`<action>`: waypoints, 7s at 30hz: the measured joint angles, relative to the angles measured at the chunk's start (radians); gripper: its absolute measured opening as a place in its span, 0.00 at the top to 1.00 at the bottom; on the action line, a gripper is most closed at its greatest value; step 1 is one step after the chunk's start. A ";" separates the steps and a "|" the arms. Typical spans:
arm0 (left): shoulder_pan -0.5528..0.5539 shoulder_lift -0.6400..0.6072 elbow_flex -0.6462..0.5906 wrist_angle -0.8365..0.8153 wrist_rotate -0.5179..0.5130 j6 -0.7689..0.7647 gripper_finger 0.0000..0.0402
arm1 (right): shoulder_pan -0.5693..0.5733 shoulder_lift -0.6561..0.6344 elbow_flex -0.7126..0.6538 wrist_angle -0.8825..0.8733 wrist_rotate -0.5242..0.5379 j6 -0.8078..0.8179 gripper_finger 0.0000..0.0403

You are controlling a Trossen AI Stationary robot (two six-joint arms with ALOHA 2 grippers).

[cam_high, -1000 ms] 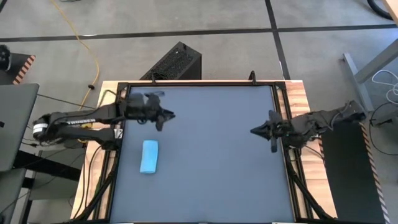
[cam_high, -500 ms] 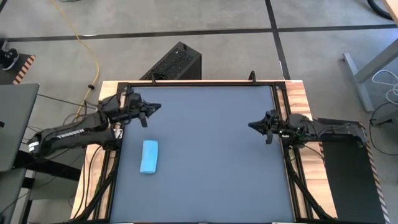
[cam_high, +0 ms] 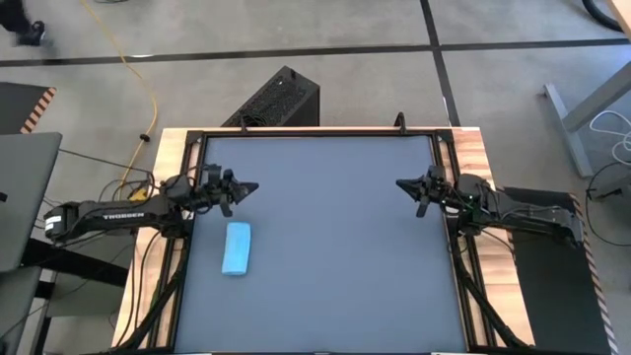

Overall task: Roll towel into tight, uniform cylinder
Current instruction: Return to Home Position

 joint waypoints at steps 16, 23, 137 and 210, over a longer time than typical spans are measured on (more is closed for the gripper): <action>-0.078 -0.061 -0.042 -0.117 0.010 0.030 1.00 | -0.010 -0.092 0.001 -0.157 -0.055 0.039 0.96; -0.078 -0.174 -0.042 -0.242 0.023 0.064 1.00 | -0.011 -0.153 0.020 -0.236 -0.024 0.012 0.96; -0.078 -0.432 -0.045 -0.623 -0.082 0.253 1.00 | -0.013 -0.153 -0.064 -0.039 0.049 -0.215 0.89; -0.078 -0.432 -0.045 -0.623 -0.082 0.253 1.00 | -0.013 -0.153 -0.063 -0.039 0.048 -0.215 0.89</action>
